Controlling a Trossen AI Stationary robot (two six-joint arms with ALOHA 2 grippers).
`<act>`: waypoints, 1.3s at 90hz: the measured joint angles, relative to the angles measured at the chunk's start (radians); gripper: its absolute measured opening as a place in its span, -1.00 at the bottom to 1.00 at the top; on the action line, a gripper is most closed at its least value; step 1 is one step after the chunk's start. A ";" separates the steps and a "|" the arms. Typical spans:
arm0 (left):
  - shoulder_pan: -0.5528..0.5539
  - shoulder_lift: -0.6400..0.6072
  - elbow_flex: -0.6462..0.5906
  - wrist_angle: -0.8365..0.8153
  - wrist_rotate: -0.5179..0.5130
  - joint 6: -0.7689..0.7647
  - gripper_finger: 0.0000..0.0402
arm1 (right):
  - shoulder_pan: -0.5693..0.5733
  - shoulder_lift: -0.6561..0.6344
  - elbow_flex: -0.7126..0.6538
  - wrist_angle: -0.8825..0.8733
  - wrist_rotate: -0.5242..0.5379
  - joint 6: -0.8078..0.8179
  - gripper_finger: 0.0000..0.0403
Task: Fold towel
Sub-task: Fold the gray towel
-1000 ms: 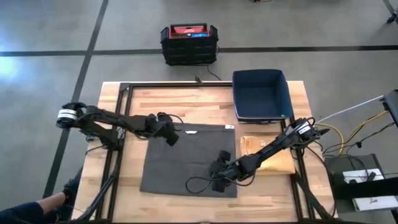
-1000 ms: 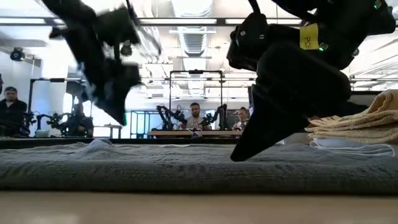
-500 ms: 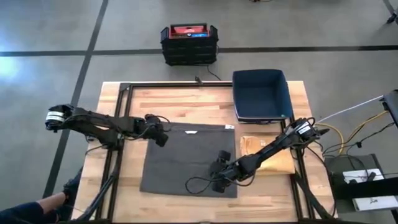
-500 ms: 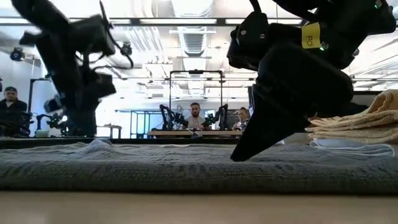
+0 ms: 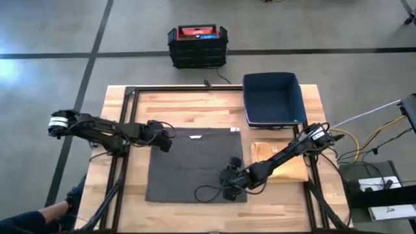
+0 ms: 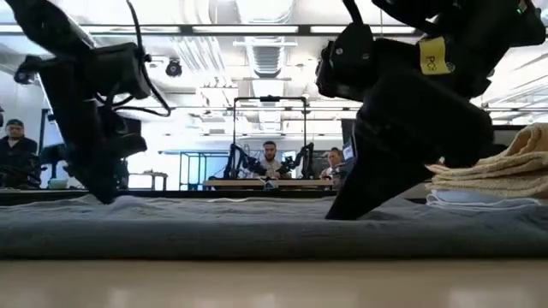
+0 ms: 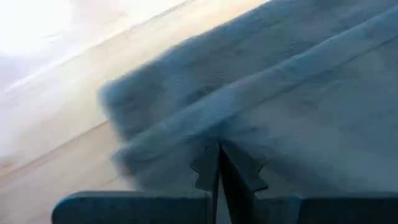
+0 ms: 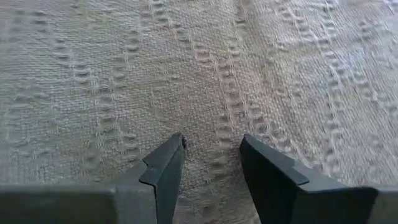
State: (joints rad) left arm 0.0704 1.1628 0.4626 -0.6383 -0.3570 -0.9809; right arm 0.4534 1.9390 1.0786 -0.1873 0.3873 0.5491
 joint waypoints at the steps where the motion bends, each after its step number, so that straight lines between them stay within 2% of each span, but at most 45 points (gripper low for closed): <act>1: 0.000 -0.002 0.005 -0.010 -0.002 0.001 -1.00 | 0.000 0.000 0.000 -0.005 0.001 0.000 -0.28; 17: -0.011 -0.021 0.080 -0.069 -0.017 0.055 -1.00 | 0.000 -0.001 0.005 -0.031 0.004 0.000 -0.34; 30: -0.085 -0.026 0.138 -0.048 0.023 0.109 -1.00 | 0.002 -0.009 0.042 -0.058 -0.013 -0.027 -0.38; 41: -0.227 -0.026 0.168 -0.006 0.049 0.155 -1.00 | 0.003 -0.042 0.077 -0.054 -0.026 -0.044 -0.39; 47: -0.337 -0.023 0.171 0.029 0.014 0.179 -1.00 | -0.005 -0.060 0.087 -0.045 -0.022 -0.068 -0.35; 60: -0.537 -0.008 0.162 0.137 -0.055 0.106 -0.99 | -0.067 -0.104 0.108 -0.130 0.065 -0.152 -0.13; 72: -0.660 0.030 0.153 0.202 -0.125 0.024 -0.90 | -0.178 -0.134 0.113 -0.187 0.105 -0.210 0.09; 76: -0.682 0.050 0.152 0.203 -0.131 0.007 -0.85 | -0.223 -0.133 0.109 -0.199 0.079 -0.219 0.15; 87: -0.702 0.118 0.152 0.213 -0.127 -0.020 -0.65 | -0.353 -0.118 0.098 -0.189 -0.106 -0.252 0.25; 97: -0.702 0.187 0.166 0.210 -0.097 0.026 -0.44 | -0.437 -0.082 0.085 -0.204 -0.167 -0.279 0.28; 111: -0.683 0.249 0.220 0.202 -0.097 0.086 -0.20 | -0.453 -0.076 0.085 -0.195 -0.305 -0.276 0.22; 117: -0.679 0.258 0.257 0.188 -0.097 0.121 -0.13 | -0.422 -0.081 0.085 -0.205 -0.317 -0.280 0.18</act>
State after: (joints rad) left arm -0.6084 1.4210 0.7196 -0.4499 -0.4537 -0.8601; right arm 0.0311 1.8585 1.1638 -0.3923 0.0704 0.2695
